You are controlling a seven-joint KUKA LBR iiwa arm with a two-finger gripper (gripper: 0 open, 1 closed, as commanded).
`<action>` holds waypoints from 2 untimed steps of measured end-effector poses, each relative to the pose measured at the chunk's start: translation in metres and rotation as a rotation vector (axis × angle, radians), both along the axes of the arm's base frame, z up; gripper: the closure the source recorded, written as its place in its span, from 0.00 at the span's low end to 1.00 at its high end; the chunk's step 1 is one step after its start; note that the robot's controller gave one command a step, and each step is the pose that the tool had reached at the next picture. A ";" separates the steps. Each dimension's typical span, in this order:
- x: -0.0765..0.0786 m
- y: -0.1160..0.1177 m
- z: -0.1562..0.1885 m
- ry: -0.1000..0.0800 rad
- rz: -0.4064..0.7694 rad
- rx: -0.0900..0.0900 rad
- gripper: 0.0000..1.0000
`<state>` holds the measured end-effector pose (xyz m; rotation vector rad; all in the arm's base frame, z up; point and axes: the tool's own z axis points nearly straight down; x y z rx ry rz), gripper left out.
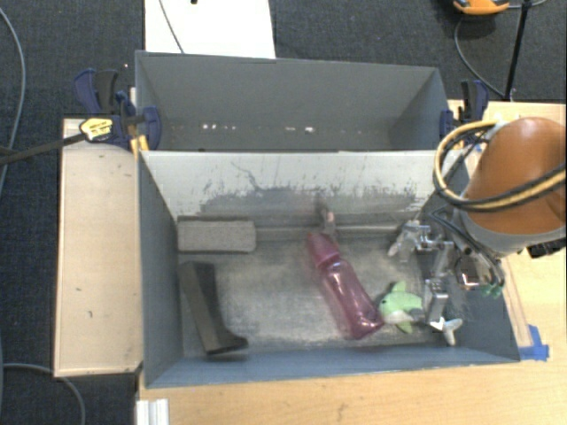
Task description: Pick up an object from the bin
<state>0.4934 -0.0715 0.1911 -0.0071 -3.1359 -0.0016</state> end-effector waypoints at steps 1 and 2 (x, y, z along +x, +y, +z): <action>0.002 0.000 0.004 -0.008 0.002 -0.001 0.00; 0.002 -0.001 -0.032 -0.014 -0.057 -0.001 0.00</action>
Offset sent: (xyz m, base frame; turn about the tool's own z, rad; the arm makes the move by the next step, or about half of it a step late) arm -0.0028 -0.0020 -0.1211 0.1901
